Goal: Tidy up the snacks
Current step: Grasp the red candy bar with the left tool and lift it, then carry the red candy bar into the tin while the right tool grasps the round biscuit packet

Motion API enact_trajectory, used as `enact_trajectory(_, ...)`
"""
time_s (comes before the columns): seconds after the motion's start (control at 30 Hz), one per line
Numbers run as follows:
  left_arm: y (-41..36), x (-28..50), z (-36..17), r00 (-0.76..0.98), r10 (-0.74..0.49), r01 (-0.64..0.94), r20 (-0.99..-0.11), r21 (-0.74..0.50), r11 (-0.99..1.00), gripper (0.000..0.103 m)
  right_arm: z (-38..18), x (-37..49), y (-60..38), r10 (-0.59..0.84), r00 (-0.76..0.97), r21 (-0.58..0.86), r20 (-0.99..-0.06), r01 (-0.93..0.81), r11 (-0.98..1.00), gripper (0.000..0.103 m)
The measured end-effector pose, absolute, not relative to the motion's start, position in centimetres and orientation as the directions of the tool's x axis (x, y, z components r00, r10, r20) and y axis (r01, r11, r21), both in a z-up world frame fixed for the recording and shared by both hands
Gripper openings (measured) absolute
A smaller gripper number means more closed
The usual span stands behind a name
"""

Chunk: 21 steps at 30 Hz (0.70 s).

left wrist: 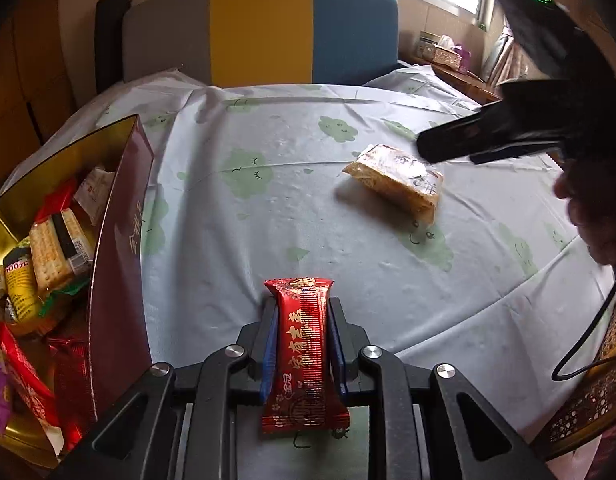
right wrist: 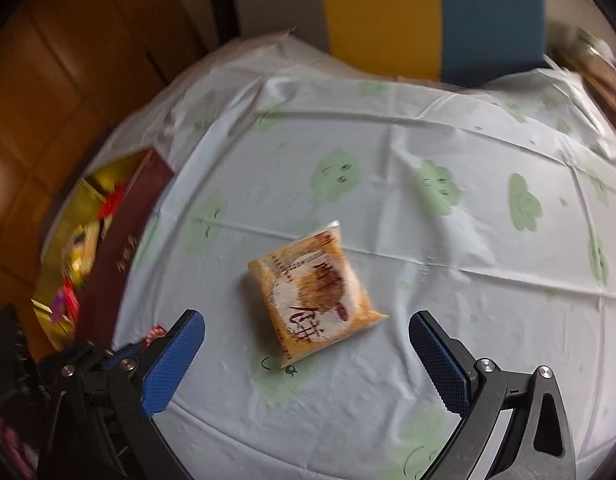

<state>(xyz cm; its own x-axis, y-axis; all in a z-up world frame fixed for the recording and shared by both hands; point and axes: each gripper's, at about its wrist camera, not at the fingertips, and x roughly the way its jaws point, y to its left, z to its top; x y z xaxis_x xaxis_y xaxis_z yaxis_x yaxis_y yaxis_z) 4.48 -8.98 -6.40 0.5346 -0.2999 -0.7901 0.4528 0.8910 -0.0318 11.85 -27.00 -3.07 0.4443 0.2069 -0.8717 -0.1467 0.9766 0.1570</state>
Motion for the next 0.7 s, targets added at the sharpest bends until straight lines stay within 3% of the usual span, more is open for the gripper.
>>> enact_trajectory(0.27,-8.8,4.1,-6.5,0.551,-0.312,0.45,-0.774,-0.039,0.892,0.022,-5.7,15.2,-24.2,0.127,0.372,0.042,-0.919,-0.228,0.973,0.102)
enact_trajectory(0.3,-8.8,4.2,-6.6,0.552,-0.314,0.448,-0.772,-0.043,0.893,0.023,-6.1,15.4,-24.0,0.113,0.36,0.03,-0.926,-0.228,0.973,0.086)
enact_trajectory(0.33,-8.8,4.2,-6.6,0.553,-0.316,0.446,-0.771,-0.046,0.894,0.023,-6.4,15.5,-23.7,0.064,0.355,-0.019,-0.933,-0.225,0.974,0.059)
enact_trajectory(0.7,-9.1,4.0,-6.3,0.555,-0.299,0.435,-0.776,-0.035,0.9,0.022,-7.1,10.9,-25.3,0.15,0.372,0.077,-0.916,-0.204,0.976,0.062)
